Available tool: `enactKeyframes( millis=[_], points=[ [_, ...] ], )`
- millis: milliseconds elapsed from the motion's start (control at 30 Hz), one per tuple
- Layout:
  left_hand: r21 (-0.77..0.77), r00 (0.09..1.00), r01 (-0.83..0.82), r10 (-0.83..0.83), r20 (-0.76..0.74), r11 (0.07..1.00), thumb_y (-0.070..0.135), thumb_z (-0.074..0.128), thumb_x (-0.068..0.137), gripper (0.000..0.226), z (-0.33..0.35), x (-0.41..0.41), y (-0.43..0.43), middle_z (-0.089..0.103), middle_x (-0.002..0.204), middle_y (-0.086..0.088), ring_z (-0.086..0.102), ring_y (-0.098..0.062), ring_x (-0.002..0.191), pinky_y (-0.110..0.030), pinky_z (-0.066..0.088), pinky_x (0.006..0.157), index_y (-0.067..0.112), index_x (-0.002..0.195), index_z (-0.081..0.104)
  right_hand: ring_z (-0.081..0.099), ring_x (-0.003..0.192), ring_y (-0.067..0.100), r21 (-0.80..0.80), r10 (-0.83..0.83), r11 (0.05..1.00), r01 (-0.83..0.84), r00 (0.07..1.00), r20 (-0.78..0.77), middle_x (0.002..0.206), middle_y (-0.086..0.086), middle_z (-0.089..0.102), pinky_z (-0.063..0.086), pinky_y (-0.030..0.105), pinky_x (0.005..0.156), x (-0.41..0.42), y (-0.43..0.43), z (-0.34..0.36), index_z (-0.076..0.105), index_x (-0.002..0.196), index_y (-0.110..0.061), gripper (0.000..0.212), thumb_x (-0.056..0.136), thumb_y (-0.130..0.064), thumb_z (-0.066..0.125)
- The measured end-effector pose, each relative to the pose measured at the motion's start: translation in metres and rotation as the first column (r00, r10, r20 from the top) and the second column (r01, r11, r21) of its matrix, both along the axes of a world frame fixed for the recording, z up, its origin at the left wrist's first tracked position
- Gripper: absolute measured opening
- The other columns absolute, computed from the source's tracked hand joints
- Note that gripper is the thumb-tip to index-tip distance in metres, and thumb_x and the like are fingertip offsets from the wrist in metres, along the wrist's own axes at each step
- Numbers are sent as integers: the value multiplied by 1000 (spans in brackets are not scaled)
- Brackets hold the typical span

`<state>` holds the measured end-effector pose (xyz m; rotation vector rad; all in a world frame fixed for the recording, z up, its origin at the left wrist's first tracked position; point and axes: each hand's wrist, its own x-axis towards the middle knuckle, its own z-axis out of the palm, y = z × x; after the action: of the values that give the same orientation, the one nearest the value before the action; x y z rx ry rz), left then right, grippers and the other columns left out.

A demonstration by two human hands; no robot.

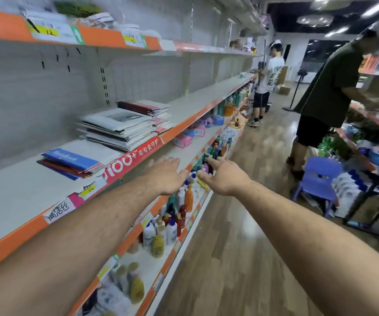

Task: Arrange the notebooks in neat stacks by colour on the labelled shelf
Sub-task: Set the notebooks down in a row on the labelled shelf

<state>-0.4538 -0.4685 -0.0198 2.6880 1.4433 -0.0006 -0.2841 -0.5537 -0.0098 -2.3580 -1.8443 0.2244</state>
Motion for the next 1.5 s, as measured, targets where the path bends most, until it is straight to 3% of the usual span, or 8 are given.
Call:
enactKeyframes(
  millis=[267,533,733,967,1300,1400,1467,1500],
  points=[
    [20,990,-141,140,4,990,52,18,103,65,15,107,42,9,167,-1,4,-21,154,-48,5,124,20,159,14,22,150,23,22,129,992,-127,990,-59,163,6,25,26,38,120,117,70,17,21,158,-19,81,95,-68,36],
    [58,986,-164,166,-21,985,54,18,102,68,17,160,113,12,167,-3,9,-22,153,-46,10,123,17,159,17,22,150,24,35,224,974,-222,971,-87,165,6,19,24,38,120,173,151,15,21,158,-20,77,97,-64,37],
    [114,983,-179,174,48,977,48,23,103,55,23,190,203,38,155,-5,29,-26,144,-49,22,117,19,148,38,29,147,24,72,285,957,-280,956,-74,163,4,26,26,31,115,193,244,22,24,157,-19,67,102,-55,36],
    [187,969,-247,243,45,951,43,24,104,58,52,195,310,27,162,-5,19,-23,149,-46,16,120,14,154,29,36,144,23,123,350,934,-335,928,-131,156,6,39,27,30,113,200,376,43,32,155,-16,65,102,-54,37],
    [166,863,-503,503,46,848,47,22,104,62,58,175,392,22,164,-3,13,-21,152,-46,10,123,14,156,24,38,142,21,191,556,831,-522,788,-266,155,4,42,27,30,114,174,521,36,45,147,-12,58,103,-49,39],
    [123,783,-619,621,20,776,48,19,104,63,56,173,400,22,164,-5,16,-23,151,-48,12,122,14,157,22,53,126,28,195,598,801,-566,744,-299,135,8,60,41,32,101,164,555,34,62,128,-7,53,103,-48,40],
    [112,717,-694,697,21,711,48,19,103,63,55,172,400,27,162,-7,23,-25,149,-49,16,121,14,156,25,61,98,31,193,622,781,-593,712,-328,97,9,68,47,31,75,157,572,33,68,92,-5,50,101,-48,43],
    [115,670,-740,741,47,662,48,21,103,62,55,172,399,34,158,-10,30,-27,145,-49,22,119,13,153,30,59,81,30,196,623,778,-597,693,-363,77,6,61,42,30,62,154,580,32,60,74,-8,51,99,-49,45]
  ],
)
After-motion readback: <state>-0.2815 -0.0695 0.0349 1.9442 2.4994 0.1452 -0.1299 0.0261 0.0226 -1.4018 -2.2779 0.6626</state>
